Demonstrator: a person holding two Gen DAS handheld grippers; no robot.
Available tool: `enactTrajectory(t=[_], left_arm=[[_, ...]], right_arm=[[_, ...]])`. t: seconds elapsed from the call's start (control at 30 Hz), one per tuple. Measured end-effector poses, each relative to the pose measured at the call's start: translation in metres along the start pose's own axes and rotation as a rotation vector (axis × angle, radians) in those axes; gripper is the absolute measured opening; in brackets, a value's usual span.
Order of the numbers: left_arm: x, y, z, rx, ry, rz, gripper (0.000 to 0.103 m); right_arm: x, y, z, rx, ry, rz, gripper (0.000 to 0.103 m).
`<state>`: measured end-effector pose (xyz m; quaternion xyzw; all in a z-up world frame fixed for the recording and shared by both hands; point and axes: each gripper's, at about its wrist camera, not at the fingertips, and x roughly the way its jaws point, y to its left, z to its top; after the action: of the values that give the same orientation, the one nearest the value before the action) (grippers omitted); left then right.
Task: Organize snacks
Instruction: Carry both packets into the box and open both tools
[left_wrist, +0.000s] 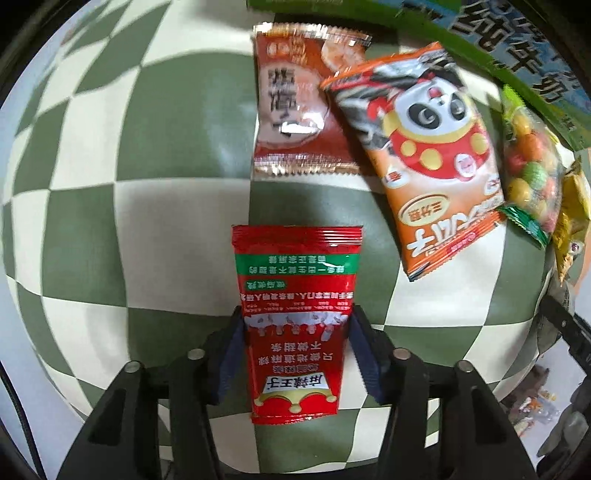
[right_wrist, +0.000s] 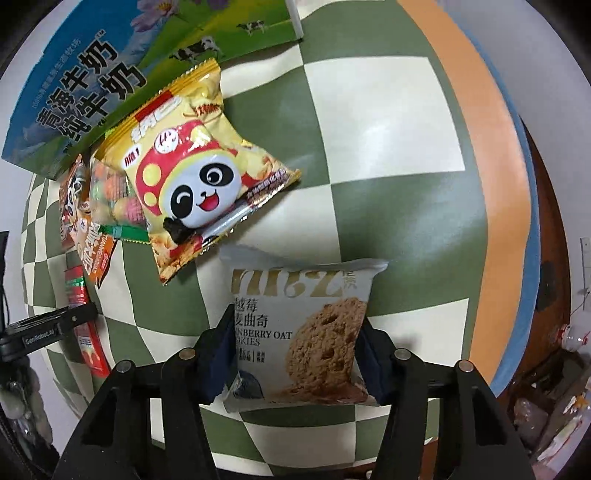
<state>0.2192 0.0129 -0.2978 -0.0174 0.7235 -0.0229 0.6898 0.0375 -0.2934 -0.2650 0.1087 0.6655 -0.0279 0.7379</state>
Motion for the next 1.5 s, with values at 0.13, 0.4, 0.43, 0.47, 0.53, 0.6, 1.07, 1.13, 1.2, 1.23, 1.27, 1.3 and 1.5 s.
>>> enactTrajectory(t=[0.13,0.4,0.43,0.47,0.53,0.6,1.07,1.13,1.2,1.23,1.27,1.3,1.5], left_arm=[[-0.037,0.001,-0.012,0.002,-0.049,-0.014,0.046],[-0.126,-0.012,-0.013,0.019,-0.17,-0.134,0.046],[-0.135,-0.015,-0.011,0.024,-0.18,-0.153,0.046],[-0.15,-0.021,-0.007,0.027,-0.195,-0.187,0.046],[-0.172,-0.033,0.005,0.035,-0.209,-0.246,0.046],[-0.191,-0.032,0.028,0.047,-0.22,-0.292,0.046],[-0.246,-0.069,0.186,0.09,-0.287,-0.278,0.046],[-0.231,-0.067,0.207,0.077,-0.255,-0.246,0.046],[-0.212,-0.064,0.223,0.064,-0.219,-0.216,0.046],[-0.202,-0.062,0.232,0.058,-0.194,-0.199,0.046],[-0.191,-0.06,0.239,0.048,-0.171,-0.191,0.046],[-0.181,-0.057,0.245,0.038,-0.153,-0.182,0.046],[-0.131,-0.047,0.26,-0.006,-0.035,-0.156,0.046]], right_arm=[[-0.016,-0.005,-0.005,0.021,-0.021,0.053,0.052],[-0.085,0.008,-0.017,-0.005,-0.109,0.201,0.052],[-0.094,0.013,-0.014,-0.014,-0.126,0.219,0.052],[-0.103,0.018,-0.009,-0.025,-0.141,0.236,0.052],[-0.122,0.027,0.003,-0.038,-0.176,0.273,0.052],[-0.142,0.039,0.02,-0.064,-0.223,0.306,0.052],[-0.195,0.054,0.188,-0.107,-0.358,0.187,0.052],[-0.182,0.053,0.204,-0.109,-0.328,0.155,0.052],[-0.168,0.054,0.215,-0.113,-0.289,0.131,0.052],[-0.159,0.054,0.22,-0.113,-0.262,0.123,0.052],[-0.154,0.054,0.222,-0.115,-0.241,0.116,0.052],[-0.147,0.055,0.224,-0.118,-0.216,0.111,0.052],[-0.112,0.066,0.226,-0.159,-0.12,0.06,0.052]])
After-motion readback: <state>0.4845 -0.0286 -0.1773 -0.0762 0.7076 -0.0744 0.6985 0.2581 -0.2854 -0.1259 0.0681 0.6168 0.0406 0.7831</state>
